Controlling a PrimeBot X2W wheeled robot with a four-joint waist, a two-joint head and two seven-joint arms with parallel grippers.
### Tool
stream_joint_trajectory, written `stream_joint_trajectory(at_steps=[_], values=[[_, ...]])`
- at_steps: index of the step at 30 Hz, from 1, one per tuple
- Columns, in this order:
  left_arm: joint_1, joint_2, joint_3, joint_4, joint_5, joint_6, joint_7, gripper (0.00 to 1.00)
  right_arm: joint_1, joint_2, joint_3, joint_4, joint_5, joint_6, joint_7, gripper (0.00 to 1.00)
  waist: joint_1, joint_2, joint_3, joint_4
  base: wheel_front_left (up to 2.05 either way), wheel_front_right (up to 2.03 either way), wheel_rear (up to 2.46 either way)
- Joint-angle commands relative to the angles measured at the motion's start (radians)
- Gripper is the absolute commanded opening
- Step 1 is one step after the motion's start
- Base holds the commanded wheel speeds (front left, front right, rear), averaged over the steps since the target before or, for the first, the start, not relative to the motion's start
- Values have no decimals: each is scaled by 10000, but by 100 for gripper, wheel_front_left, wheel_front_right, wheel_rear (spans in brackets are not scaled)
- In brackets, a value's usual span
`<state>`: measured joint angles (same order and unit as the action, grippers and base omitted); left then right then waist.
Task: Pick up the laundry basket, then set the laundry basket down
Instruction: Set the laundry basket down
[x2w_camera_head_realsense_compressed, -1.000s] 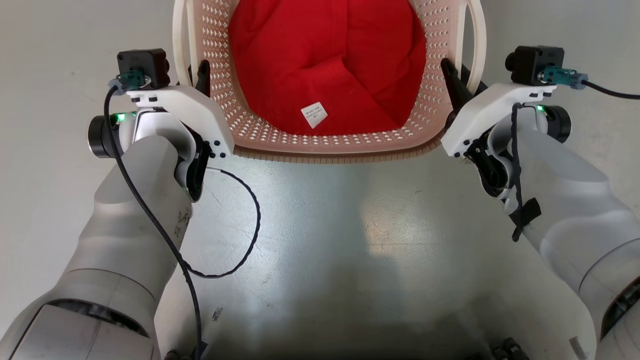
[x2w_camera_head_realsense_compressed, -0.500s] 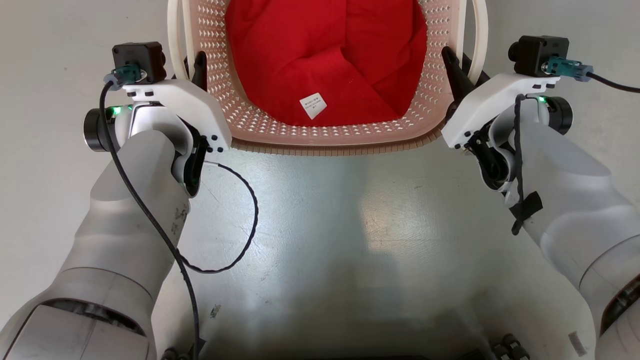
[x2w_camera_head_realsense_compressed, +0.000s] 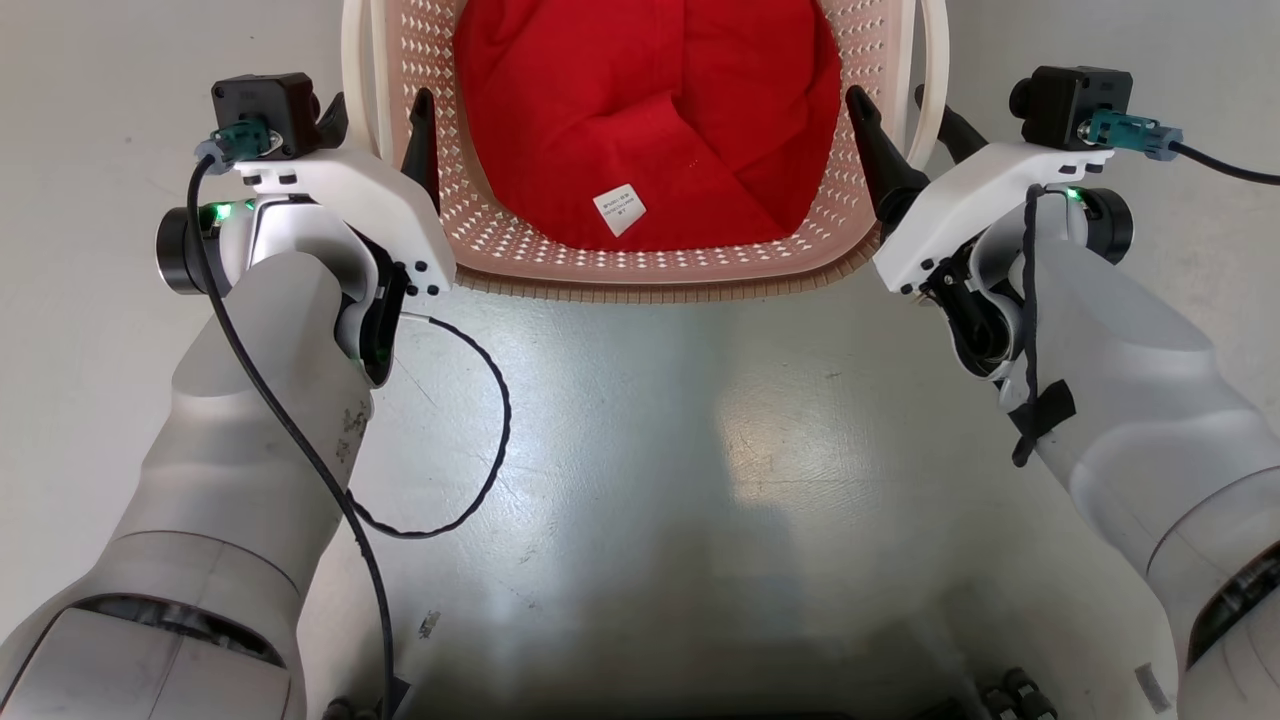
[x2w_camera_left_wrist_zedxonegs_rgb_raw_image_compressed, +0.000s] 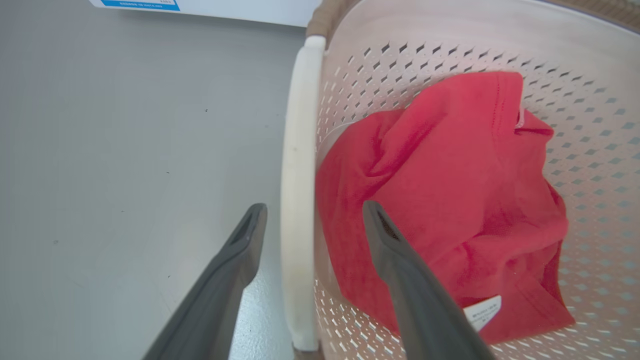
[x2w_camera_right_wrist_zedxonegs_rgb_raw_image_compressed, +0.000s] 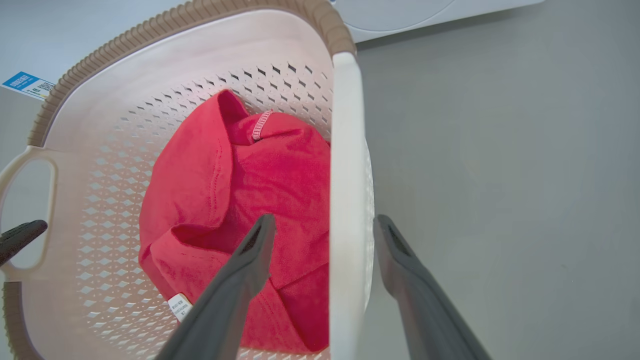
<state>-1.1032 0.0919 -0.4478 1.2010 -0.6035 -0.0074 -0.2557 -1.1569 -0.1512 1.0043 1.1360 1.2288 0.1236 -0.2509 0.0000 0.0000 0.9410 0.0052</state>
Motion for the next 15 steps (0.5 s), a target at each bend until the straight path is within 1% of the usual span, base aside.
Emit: stream_joint_trajectory(at_steps=[1, 15], values=[[30, 307, 191, -63, 132, 63, -60, 100, 451, 137, -13, -24, -128, 71, -108, 100, 0, 0, -20, -1, 0, 0, 0], [209, 278, 359, 198, 188, -147, -60, 100, 684, 213, -388, 176, -430, 71, -108, 100, 0, 0, -409, -63, 0, 0, 0]])
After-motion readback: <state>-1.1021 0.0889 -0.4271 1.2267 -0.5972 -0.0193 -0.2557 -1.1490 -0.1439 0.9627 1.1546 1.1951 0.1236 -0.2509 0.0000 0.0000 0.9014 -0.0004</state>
